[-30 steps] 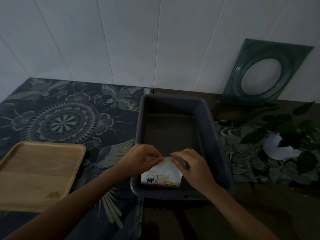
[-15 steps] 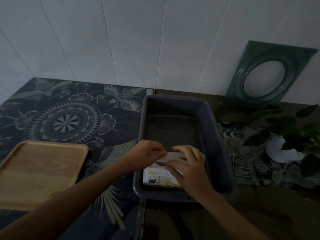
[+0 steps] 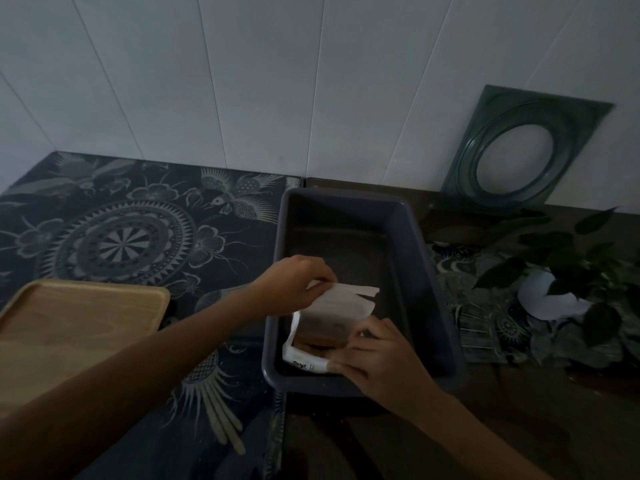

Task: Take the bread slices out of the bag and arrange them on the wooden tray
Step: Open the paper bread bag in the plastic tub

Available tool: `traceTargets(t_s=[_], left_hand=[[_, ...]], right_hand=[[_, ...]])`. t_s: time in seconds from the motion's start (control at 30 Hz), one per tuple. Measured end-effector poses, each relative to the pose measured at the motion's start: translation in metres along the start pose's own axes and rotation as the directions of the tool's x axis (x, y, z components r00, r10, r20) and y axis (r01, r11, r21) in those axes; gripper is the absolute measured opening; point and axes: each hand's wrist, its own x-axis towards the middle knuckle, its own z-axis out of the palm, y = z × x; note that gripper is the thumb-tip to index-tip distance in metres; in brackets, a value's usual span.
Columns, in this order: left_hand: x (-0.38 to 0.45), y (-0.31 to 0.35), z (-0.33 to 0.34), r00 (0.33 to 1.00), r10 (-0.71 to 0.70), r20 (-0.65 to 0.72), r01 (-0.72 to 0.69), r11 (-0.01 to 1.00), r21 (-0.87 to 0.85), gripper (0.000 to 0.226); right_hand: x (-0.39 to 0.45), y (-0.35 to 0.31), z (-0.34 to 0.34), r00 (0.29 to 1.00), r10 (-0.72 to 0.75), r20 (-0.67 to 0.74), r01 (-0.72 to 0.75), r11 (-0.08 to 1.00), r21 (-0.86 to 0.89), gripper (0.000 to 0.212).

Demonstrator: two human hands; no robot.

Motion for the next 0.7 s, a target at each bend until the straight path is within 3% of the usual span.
traceTargets(t_s=[0.2,0.37,0.5,0.6,0.7], left_hand=[[-0.001,-0.010,0.000,0.996,-0.008,-0.084,0.013,0.998,0.062,0.018],[-0.005,-0.009,0.001,0.995,0.001,-0.095,0.005,0.997,0.073,0.021],[-0.008,-0.003,0.001,0.994,0.054,-0.093,-0.046,0.995,0.085,0.020],[-0.010,0.001,-0.001,0.994,0.060,-0.093,-0.052,0.995,0.086,0.020],[-0.009,0.003,-0.003,0.996,0.047,-0.071,-0.041,0.996,0.079,0.021]], right_hand=[[-0.013,-0.013,-0.008,0.988,-0.067,0.140,0.070,0.997,-0.018,0.023],[-0.012,-0.017,-0.014,0.984,-0.026,0.174,0.030,0.999,-0.017,0.020],[-0.004,-0.018,-0.016,0.991,0.080,0.108,-0.090,0.992,0.087,0.040],[0.018,-0.018,-0.020,0.980,0.184,0.079,-0.192,0.975,0.115,0.037],[0.052,-0.014,-0.022,0.940,0.231,0.250,-0.263,0.960,0.099,0.034]])
